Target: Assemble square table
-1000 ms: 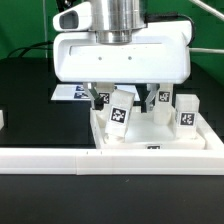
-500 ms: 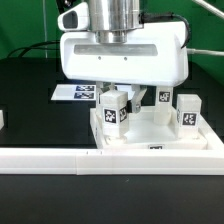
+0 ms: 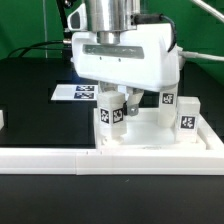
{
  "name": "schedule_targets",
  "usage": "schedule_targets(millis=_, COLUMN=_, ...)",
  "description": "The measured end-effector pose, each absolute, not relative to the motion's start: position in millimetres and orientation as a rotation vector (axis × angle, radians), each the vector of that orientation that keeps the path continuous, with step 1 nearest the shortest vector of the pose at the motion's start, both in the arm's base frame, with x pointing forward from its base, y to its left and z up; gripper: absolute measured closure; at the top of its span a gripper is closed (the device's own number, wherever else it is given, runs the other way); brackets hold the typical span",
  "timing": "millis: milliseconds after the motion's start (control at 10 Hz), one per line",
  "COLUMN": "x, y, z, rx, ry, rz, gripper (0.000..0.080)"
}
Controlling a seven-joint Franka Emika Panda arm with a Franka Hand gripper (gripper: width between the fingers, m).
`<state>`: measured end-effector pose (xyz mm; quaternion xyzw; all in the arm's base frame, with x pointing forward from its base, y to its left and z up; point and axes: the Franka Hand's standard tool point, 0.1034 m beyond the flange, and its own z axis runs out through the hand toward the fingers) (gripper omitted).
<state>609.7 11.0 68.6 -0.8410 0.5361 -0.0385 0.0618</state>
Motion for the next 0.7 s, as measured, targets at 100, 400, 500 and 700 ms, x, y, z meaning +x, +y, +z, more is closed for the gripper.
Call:
schedule_targets(millis=100, x=611, y=13, z=68.1, rx=-2.456, ry=1.744, rz=-0.111, gripper=0.0512)
schedule_targets(millis=400, x=617, y=11, z=69.0, rx=-2.106, ry=2.100, rz=-0.049, gripper=0.0511)
schedule_targets(millis=500, x=622, y=10, z=69.7, rx=-1.919, ry=2.243, rz=0.009, gripper=0.0511)
schedule_targets(millis=700, x=621, y=11, z=69.1, rx=-1.942, ry=2.226, rz=0.007, gripper=0.0439)
